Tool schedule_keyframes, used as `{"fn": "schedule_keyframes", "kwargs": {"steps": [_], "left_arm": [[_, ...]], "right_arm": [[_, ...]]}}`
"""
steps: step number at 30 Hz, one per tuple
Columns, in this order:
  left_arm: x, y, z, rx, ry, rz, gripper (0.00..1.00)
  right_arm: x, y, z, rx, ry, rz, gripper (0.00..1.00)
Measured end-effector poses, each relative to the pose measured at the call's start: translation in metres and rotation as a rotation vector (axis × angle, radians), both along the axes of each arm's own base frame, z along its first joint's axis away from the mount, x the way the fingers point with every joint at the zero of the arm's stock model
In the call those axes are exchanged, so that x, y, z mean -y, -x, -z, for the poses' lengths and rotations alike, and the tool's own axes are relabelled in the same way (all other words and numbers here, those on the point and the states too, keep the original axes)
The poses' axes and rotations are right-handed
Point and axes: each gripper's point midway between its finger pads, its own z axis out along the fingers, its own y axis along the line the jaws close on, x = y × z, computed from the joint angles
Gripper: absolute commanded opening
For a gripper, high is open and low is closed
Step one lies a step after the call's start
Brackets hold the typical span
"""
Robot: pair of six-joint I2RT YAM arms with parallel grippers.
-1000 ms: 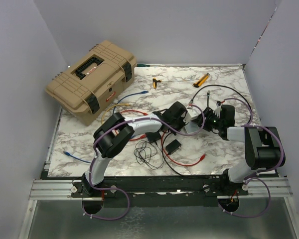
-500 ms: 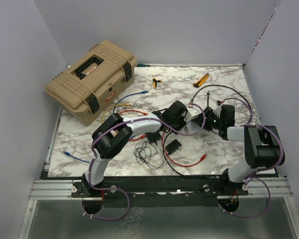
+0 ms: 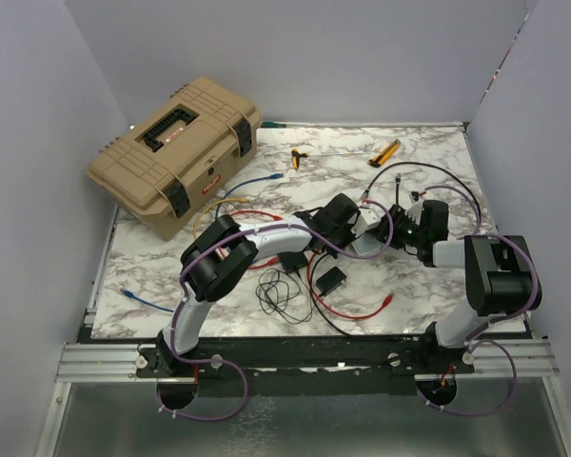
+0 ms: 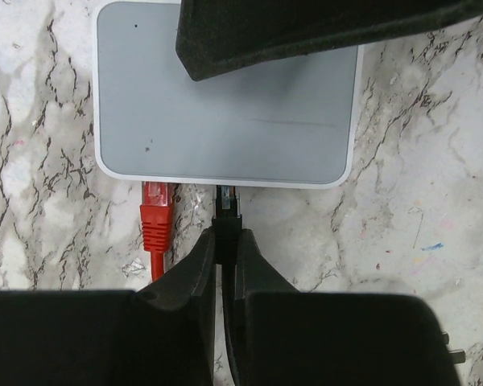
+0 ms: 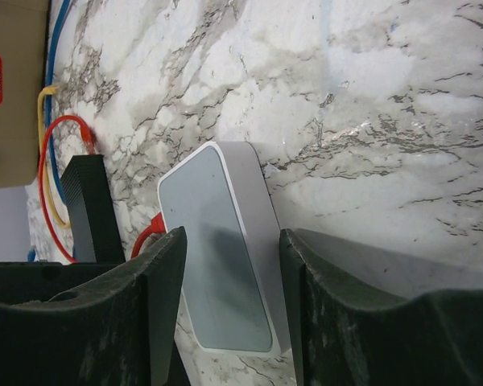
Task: Insert the plug into the switch port
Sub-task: Insert the connector into the switch port.
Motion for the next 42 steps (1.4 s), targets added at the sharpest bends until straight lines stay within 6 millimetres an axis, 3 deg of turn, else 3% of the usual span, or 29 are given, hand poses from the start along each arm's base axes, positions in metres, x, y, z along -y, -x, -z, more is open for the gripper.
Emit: {"fn": "schedule_keyframes", "kwargs": {"steps": [17, 29, 42], "left_arm": [[0.002, -0.008, -0.006, 0.008, -0.043, 0.001, 0.0], [0.005, -0.014, 0.0, 0.032, -0.068, -0.015, 0.0], [-0.002, -0.021, 0.001, 0.062, -0.104, -0.048, 0.0]], "right_arm": [[-0.005, -0.01, 0.001, 0.041, -0.002, -0.055, 0.49], [-0.009, -0.015, 0.0, 0.089, 0.02, -0.083, 0.49], [-0.02, -0.024, -0.001, 0.133, 0.053, -0.14, 0.49]]}}
